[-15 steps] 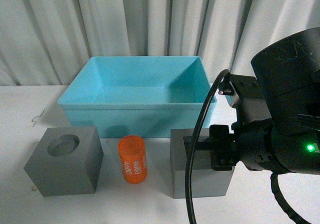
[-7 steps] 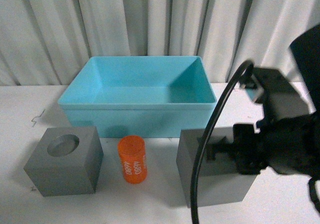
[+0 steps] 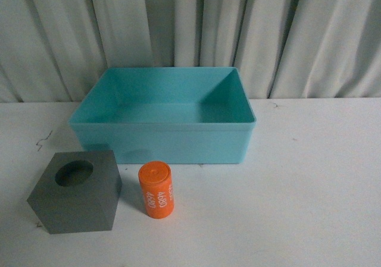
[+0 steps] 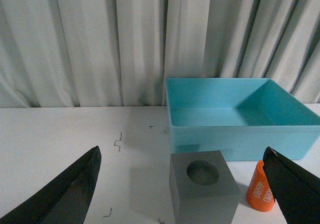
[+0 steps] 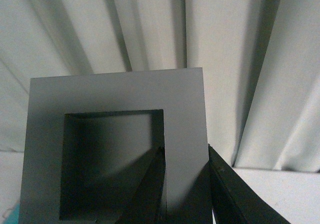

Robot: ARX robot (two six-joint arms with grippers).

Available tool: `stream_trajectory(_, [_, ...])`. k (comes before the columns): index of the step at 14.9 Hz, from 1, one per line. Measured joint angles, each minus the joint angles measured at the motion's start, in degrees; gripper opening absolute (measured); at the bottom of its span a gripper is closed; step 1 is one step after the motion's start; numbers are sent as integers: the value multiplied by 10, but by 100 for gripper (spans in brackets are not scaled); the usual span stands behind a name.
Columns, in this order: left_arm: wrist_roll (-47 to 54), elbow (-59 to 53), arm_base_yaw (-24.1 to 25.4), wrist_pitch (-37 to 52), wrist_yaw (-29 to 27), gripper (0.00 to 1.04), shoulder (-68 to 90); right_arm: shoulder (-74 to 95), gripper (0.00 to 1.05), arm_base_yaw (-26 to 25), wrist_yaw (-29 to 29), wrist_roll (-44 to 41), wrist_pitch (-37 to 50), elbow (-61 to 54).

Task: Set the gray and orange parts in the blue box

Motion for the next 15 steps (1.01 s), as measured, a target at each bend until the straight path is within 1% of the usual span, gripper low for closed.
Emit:
stream_trajectory(1, [0,0,0,0,0,98,0,97,19,6,2,-3,-41,78])
stream_trajectory(2, [0,0,0,0,0,98,0,198,19,21,19,0,-94,167])
stream_trajectory(5, [0,0,0,0,0,98,0,321,19,56,42,10,-172,330])
stream_trajectory(7, [0,0,0,0,0,98,0,385,19,74,61,30,-223,411])
stream_trajectory(9, [0,0,0,0,0,98,0,446,19,88,78,50,-273,465])
stream_trajectory(11, [0,0,0,0,0,98,0,500,19,95,108,60,-318,504])
stream_trajectory(15, [0,0,0,0,0,98,0,541,19,95,137,78,-361,550])
